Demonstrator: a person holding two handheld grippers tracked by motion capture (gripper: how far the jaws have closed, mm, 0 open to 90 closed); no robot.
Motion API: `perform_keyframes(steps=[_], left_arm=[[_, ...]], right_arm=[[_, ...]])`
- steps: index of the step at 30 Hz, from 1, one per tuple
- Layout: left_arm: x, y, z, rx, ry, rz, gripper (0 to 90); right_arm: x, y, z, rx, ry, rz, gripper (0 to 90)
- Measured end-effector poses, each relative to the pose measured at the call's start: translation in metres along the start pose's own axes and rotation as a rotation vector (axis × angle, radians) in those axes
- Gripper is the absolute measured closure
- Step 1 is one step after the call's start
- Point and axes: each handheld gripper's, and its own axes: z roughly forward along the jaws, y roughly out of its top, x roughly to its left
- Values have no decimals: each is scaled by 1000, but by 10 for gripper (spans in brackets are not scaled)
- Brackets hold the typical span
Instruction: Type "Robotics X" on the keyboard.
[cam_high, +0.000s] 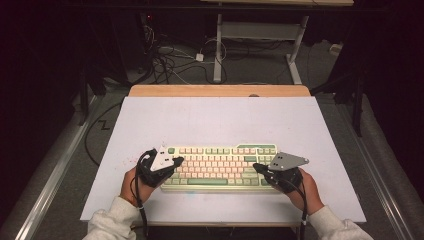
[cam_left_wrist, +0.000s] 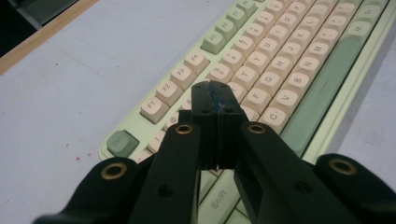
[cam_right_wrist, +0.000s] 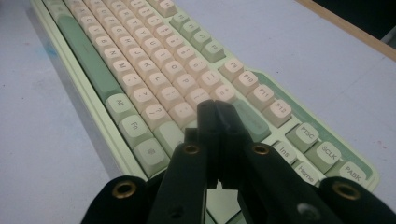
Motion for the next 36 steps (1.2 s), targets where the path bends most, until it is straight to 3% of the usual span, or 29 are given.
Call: perform_keyframes(steps=[9, 17, 24, 36], left_arm=[[-1, -20, -10, 11, 18, -22, 872], [-1, -35, -18, 12, 25, -58, 872], [-1, -43, -21, 11, 21, -85, 872], [-2, -47, -23, 11, 26, -83, 872]], right_arm=[[-1, 10, 6, -6, 4, -3, 900], [5, 24, 26, 10, 26, -24, 900], [13, 34, 42, 20, 50, -40, 900], [22, 47, 70, 55, 73, -59, 900]])
